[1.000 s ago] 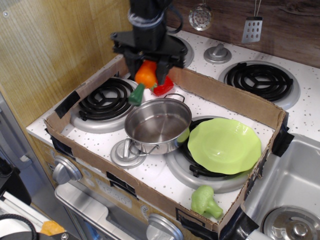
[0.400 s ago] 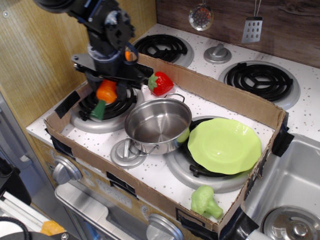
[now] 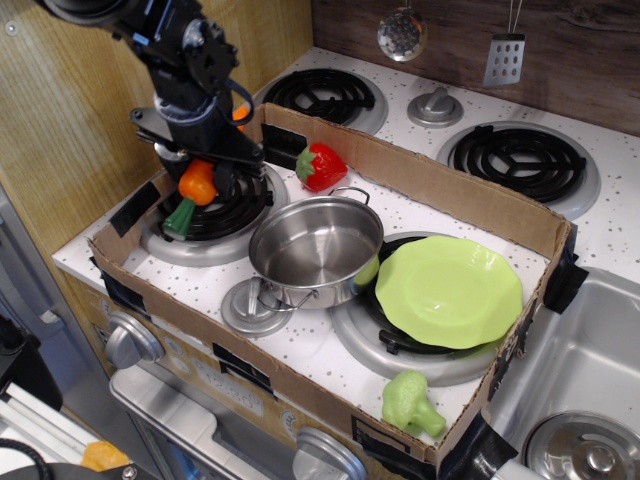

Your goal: Take carrot off plate

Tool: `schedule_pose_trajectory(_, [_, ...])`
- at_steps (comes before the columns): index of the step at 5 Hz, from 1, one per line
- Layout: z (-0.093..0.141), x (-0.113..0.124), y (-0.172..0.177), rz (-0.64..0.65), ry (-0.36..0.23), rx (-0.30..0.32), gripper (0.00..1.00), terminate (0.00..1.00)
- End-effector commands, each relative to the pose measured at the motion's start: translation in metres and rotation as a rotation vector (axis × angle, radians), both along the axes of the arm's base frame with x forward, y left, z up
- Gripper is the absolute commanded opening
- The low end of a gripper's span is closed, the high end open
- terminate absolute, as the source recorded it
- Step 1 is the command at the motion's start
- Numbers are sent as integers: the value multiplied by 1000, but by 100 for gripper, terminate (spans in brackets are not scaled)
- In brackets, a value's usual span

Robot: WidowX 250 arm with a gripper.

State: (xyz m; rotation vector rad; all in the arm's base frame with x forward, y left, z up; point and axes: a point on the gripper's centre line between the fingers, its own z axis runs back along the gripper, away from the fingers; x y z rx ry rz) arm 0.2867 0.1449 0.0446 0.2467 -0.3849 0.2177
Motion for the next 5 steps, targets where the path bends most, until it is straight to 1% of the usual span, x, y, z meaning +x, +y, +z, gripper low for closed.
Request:
schedule_pose_trajectory(1, [11,21,6,-67,-21,-19,100,0])
schedule_pose_trajectory(2, [15,21,4,-72,-43,-4,100,0])
schedule_pose_trajectory(3, [28,26,0,-102,2,15,100,0])
schedule_pose_trajectory(4, [48,35,-7,-102,42,45,100,0])
schedule_pose_trajectory(5, [73,44,-23,-63,68,41,100,0])
